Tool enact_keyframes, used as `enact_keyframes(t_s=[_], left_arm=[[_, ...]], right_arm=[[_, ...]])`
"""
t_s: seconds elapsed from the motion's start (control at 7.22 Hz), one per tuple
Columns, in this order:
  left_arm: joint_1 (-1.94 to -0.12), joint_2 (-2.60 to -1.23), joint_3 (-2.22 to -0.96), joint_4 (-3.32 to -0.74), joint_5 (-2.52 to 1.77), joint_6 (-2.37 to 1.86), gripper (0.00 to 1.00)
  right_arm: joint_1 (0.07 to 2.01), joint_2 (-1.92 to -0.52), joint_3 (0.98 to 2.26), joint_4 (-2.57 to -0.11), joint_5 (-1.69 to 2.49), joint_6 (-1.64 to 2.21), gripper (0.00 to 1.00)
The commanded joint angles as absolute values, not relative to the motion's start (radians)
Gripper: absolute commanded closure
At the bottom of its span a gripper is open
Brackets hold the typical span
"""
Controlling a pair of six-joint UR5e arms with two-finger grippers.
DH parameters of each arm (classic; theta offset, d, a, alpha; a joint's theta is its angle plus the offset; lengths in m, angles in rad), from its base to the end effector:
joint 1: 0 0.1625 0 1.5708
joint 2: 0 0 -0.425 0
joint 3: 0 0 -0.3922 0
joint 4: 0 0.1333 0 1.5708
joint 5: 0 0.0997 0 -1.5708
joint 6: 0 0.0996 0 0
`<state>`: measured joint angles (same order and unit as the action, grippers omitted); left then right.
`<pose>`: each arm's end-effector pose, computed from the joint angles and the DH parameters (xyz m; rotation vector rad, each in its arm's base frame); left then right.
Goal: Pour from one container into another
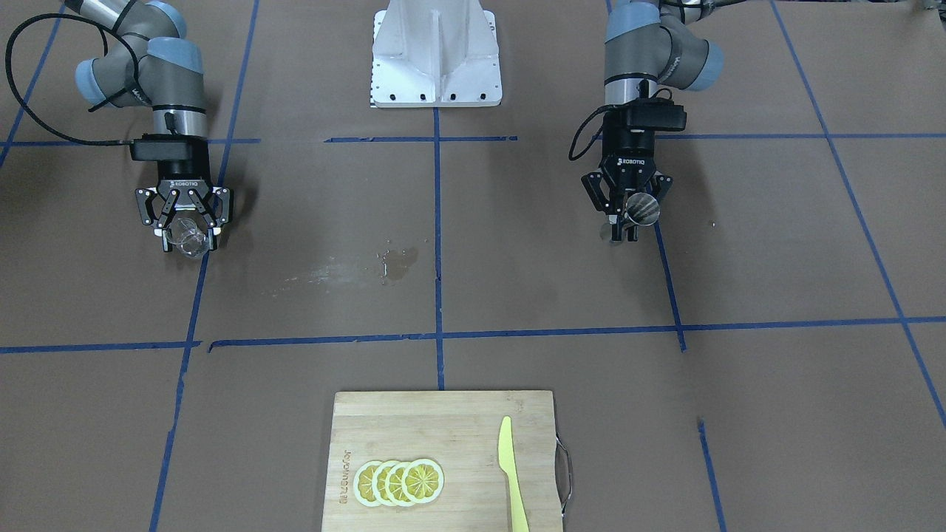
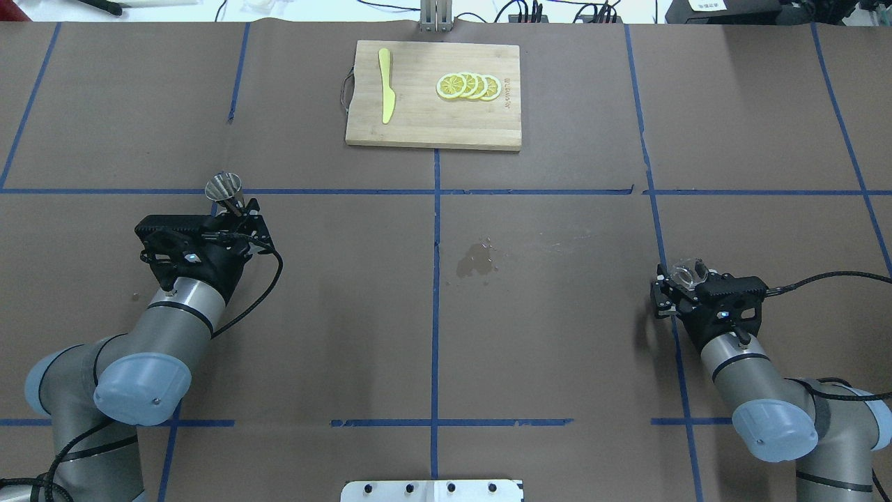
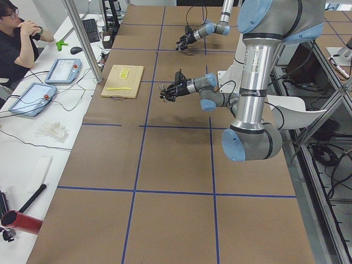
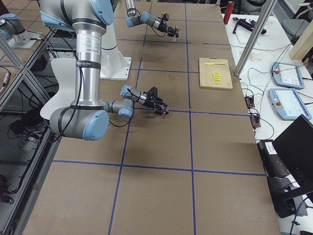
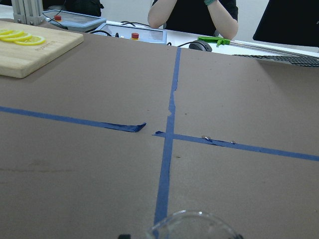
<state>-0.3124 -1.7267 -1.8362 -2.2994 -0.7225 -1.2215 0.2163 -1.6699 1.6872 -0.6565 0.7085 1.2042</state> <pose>0.4354 -0.3592 0.3579 1.0581 0.7737 -0.4549 -0.4060 -0.3031 0.5373 1.0099 -0.6030 0.2684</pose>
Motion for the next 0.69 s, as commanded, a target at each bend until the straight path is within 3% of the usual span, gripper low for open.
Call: enact_keyframes(t_s=[0.0,0.14,0.55], left_arm=[[-0.311,-1.727,-1.836,-2.299,-0.723,-1.224,1.00],[-0.311,-1.729,-1.836,-2.299,-0.724,-1.224,1.00],[-0.307,-1.744,-1.839,-2.298,-0.726,-1.212,1.00]], right_arm=[[0.216,-1.672,1.687,-0.658,0.710,1.194,0.78],[0.222,-1.674,1.693,-0.657,0.744,1.168,0.96],[0.341,-1.689,1.738,-0.531,0.901,1.009,1.00]])
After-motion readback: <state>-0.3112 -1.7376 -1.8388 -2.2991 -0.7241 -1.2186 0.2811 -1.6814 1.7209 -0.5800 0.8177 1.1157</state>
